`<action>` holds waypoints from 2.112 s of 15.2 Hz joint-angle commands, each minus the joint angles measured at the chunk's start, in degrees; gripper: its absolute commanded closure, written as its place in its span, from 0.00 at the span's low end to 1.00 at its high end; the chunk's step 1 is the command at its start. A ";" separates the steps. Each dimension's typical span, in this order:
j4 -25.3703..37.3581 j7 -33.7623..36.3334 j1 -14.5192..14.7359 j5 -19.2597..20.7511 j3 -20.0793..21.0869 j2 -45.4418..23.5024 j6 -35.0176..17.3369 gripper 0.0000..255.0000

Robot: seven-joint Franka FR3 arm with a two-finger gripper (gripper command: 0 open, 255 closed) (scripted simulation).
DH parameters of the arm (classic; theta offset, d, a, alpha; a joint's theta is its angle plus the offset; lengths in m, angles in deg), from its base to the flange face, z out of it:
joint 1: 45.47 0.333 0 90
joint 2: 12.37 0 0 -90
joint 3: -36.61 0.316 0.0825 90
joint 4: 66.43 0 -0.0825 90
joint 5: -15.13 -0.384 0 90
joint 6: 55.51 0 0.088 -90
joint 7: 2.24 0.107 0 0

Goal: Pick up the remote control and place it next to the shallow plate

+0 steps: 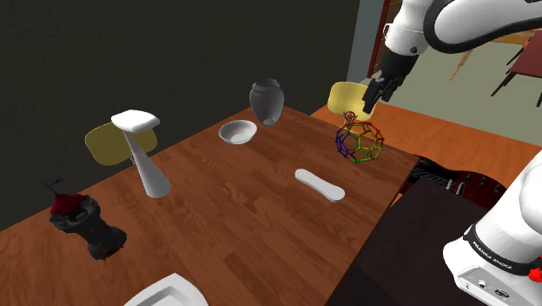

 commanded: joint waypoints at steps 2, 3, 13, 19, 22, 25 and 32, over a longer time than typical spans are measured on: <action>-2.82 0.58 0.54 -0.26 0.65 -3.73 -6.30 0.00; -3.54 0.82 0.73 -0.34 0.91 -5.17 -8.33 0.00; -6.32 3.97 1.98 0.20 3.98 -24.16 -28.83 0.00; -3.94 7.97 1.96 3.81 5.85 -38.35 -39.79 0.00; -1.62 11.24 2.43 7.43 5.90 -45.76 -44.36 0.00; 0.08 13.51 3.44 10.04 4.98 -50.54 -47.16 0.00; 1.85 16.20 5.13 13.46 2.41 -56.75 -51.59 0.00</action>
